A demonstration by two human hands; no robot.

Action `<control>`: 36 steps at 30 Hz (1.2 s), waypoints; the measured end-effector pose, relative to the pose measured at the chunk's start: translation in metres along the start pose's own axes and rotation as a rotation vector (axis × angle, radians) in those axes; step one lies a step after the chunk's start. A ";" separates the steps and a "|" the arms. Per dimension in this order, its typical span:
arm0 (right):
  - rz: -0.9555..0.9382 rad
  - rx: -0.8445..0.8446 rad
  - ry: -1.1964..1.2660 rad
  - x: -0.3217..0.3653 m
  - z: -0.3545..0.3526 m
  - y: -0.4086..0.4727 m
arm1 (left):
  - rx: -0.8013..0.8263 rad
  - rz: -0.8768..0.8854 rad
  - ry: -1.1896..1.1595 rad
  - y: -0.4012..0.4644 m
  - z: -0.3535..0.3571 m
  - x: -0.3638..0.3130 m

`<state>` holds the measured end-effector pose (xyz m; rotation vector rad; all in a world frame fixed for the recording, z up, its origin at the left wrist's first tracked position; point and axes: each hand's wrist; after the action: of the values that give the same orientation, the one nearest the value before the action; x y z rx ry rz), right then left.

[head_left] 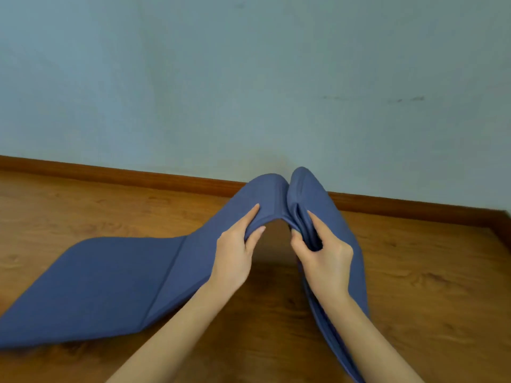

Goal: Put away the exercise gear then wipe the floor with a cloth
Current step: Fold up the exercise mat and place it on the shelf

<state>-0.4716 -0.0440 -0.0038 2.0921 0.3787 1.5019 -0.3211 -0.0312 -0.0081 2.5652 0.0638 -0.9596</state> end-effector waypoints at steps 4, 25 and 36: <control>0.044 -0.154 0.236 0.035 -0.019 0.021 | -0.161 -0.021 -0.203 0.012 0.001 -0.055; 0.392 -0.120 0.285 0.014 -0.034 0.011 | 0.491 0.112 -0.654 -0.005 0.035 -0.037; 0.594 -0.539 0.267 -0.059 -0.097 0.015 | 0.610 0.159 -0.146 -0.016 0.092 -0.047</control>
<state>-0.5839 -0.0617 -0.0180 1.6340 -0.5580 1.9457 -0.4169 -0.0469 -0.0475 2.9578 -0.5460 -1.2469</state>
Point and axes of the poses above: each hand's wrist, its own y-axis towards the middle knuckle, its own z-axis out of the palm, x = y × z, and after that the axes turned 14 degrees about y, right-handed
